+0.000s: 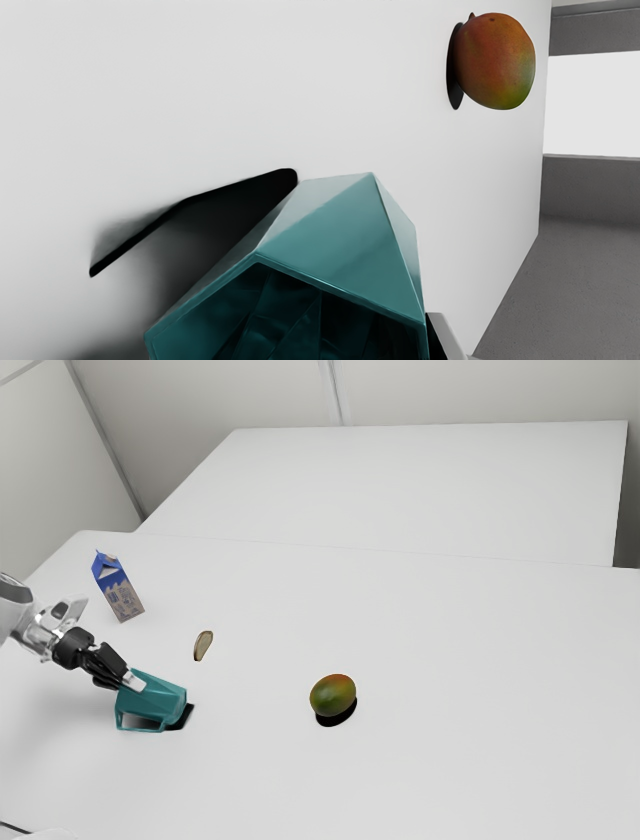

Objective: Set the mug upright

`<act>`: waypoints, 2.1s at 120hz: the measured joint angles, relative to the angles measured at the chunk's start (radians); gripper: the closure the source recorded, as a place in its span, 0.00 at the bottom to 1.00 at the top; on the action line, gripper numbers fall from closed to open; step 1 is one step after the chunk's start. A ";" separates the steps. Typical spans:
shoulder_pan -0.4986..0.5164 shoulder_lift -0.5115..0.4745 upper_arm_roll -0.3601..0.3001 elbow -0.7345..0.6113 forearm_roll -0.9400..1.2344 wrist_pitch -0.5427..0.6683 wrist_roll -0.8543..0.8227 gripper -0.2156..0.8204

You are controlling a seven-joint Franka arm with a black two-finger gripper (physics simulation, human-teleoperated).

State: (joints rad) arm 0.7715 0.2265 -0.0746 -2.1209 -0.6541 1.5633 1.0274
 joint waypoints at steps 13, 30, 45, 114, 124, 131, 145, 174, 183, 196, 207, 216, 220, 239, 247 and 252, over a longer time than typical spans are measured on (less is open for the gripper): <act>-0.002 -0.021 -0.009 -0.003 0.004 0.013 0.005 0.95; -0.006 -0.083 -0.052 -0.026 0.016 0.056 0.006 0.96; -0.009 -0.142 -0.125 -0.058 0.032 0.123 -0.004 0.96; -0.020 -0.307 -0.565 -0.133 0.352 0.476 -0.273 0.97; -0.016 -0.301 -0.594 -0.133 0.390 0.513 -0.329 0.97; -0.016 -0.296 -0.612 -0.134 0.414 0.538 -0.368 0.97; -0.018 -0.298 -0.651 -0.149 0.454 0.584 -0.446 0.97; -0.020 -0.300 -0.713 -0.177 0.506 0.633 -0.592 0.97; -0.019 -0.295 -0.720 -0.177 0.525 0.639 -0.630 0.97; -0.018 -0.289 -0.722 -0.177 0.542 0.645 -0.679 0.97; -0.017 -0.282 -0.722 -0.177 0.549 0.649 -0.713 0.97; -0.017 -0.272 -0.722 -0.176 0.552 0.652 -0.738 0.96; -0.016 -0.269 -0.722 -0.176 0.553 0.653 -0.748 0.96; -0.018 -0.257 -0.722 -0.176 0.555 0.663 -0.789 0.96; -0.018 -0.258 -0.722 -0.176 0.555 0.666 -0.803 0.96; -0.018 -0.261 -0.724 -0.176 0.555 0.669 -0.811 0.95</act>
State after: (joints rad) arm 0.7538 -0.0345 -0.7982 -2.2968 -0.0989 2.2319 0.2163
